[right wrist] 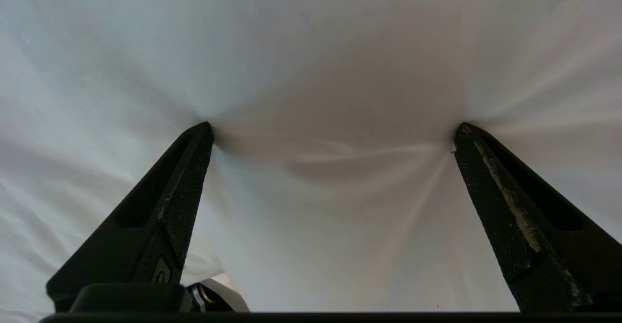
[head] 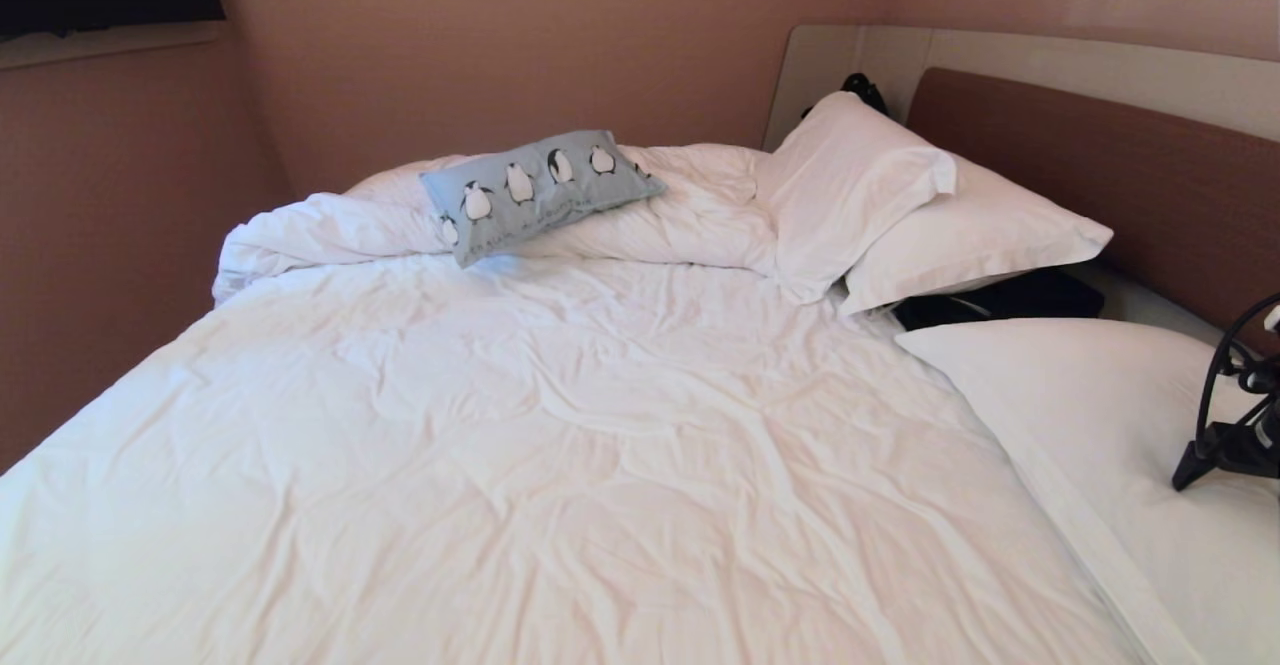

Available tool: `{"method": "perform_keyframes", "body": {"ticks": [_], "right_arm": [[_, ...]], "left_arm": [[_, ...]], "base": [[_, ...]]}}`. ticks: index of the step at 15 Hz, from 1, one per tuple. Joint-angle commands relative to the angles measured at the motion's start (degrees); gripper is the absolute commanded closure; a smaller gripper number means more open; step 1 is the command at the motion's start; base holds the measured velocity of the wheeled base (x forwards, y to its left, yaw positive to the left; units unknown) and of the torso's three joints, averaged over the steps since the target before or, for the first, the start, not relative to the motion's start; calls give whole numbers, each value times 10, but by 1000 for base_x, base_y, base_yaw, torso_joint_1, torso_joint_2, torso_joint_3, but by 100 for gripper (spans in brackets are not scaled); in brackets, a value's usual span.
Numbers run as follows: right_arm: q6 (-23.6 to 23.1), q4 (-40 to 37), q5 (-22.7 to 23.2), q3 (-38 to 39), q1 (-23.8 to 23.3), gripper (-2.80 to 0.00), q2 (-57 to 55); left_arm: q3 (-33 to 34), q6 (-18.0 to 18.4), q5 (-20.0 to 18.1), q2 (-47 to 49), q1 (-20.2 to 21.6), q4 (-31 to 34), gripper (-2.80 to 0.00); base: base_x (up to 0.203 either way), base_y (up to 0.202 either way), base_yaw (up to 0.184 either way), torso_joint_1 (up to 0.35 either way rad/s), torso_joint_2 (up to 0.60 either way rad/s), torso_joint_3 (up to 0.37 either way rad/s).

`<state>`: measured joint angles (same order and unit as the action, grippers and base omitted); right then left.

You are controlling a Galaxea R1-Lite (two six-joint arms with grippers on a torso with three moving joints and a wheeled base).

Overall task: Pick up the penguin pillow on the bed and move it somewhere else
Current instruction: Pick up the pillow

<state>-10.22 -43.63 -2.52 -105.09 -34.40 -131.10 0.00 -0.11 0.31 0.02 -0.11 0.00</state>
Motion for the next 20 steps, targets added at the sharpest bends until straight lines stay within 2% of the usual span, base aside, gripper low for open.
{"method": "perform_keyframes", "body": {"ticks": [1,4,8,20], "right_arm": [[-1,-4,-5,0,0,-280,-7],[-1,-4,-8,0,1,-280,-12],[-1,-4,-37,0,6,-280,-25],[-2,-7,-44,3,11,-280,-33]], "left_arm": [[0,0,0,0,0,0,0],[1,0,0,0,0,0,0],[1,-1,0,0,0,0,0],[1,0,0,0,0,0,0]], "base": [[0,0,0,0,0,0],[0,0,0,0,0,0],[0,0,0,0,0,0],[0,0,0,0,0,0]]}}
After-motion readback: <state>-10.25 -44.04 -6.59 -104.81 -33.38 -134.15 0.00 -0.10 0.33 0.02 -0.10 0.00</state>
